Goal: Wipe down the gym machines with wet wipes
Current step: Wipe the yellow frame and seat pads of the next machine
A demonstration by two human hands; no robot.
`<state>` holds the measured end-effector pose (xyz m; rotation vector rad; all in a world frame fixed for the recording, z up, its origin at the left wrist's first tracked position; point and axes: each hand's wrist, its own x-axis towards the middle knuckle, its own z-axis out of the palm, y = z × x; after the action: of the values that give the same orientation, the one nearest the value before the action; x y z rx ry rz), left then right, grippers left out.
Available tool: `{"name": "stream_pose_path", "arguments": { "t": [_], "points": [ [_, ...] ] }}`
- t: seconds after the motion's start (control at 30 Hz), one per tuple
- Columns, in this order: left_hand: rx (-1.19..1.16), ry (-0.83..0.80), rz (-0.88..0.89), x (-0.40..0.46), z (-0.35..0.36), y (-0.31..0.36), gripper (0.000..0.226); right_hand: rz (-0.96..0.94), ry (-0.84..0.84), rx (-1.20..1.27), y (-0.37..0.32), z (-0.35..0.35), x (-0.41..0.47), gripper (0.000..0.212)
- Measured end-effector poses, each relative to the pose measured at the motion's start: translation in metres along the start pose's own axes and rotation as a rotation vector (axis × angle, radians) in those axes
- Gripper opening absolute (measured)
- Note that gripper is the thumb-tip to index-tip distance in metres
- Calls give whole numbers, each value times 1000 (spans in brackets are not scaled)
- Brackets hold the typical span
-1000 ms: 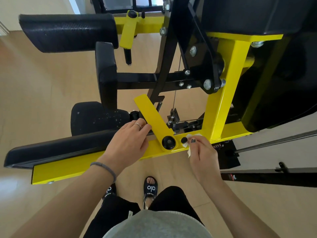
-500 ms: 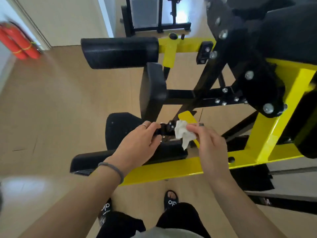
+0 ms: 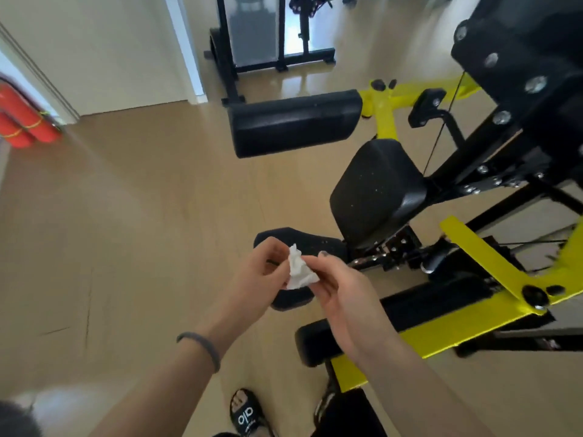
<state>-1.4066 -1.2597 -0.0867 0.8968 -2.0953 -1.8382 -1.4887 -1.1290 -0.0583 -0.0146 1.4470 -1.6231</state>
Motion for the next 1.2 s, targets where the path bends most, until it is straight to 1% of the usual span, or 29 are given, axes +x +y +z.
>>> {"name": "stream_pose_path", "arguments": {
  "t": [0.1, 0.17, 0.23, 0.33, 0.37, 0.43, 0.5, 0.57, 0.63, 0.73, 0.8, 0.87, 0.93, 1.0, 1.07, 1.1, 1.17, 1.2],
  "points": [
    [113, -97, 54, 21, -9, 0, 13, -26, 113, 26, -2, 13, 4, 27],
    [154, -169, 76, 39, -5, 2, 10, -61, 221, -8, -6, 13, 11, 21],
    [174, -239, 93, 56, 4, 6, 11, -73, 314, 15, -10, 8, 21, 16],
    [172, -314, 109, 83, 8, 17, 12, -83, 355, 70, -17, 2, 43, 16],
    [163, -334, 103, 92, 6, 21, 12, -88, 348, 81, -22, 2, 52, 17],
    [136, -365, 61, 109, -1, 30, 18, -102, 352, 128, -33, 5, 69, 17],
    [203, -343, 41, 130, -11, 37, 22, -117, 392, 158, -43, 11, 86, 12],
    [342, -276, 82, 157, -22, 45, 15, -133, 452, 86, -53, 13, 106, 7],
    [449, -225, 169, 190, -37, 52, 11, -158, 510, -28, -67, 14, 127, 5],
    [611, -103, 375, 250, -66, 60, 12, -263, 598, -82, -91, 17, 160, 6],
    [714, -45, 435, 289, -84, 67, 16, -337, 639, -130, -108, 25, 188, 7],
    [811, -40, 418, 325, -97, 78, 25, -403, 660, -204, -121, 37, 220, 8],
    [912, -64, 356, 357, -107, 84, 34, -496, 675, -303, -129, 53, 253, 10],
    [954, -138, 290, 388, -113, 82, 40, -672, 723, -474, -132, 71, 286, 14],
    [925, -243, 246, 416, -118, 75, 39, -826, 742, -684, -129, 89, 318, 22],
    [879, -292, 231, 430, -121, 70, 36, -877, 719, -807, -126, 97, 332, 27],
    [788, -365, 161, 455, -123, 65, 31, -940, 662, -1106, -116, 112, 351, 33],
    [765, -391, 112, 466, -124, 63, 28, -938, 633, -1200, -110, 117, 357, 36]
  ]
}}
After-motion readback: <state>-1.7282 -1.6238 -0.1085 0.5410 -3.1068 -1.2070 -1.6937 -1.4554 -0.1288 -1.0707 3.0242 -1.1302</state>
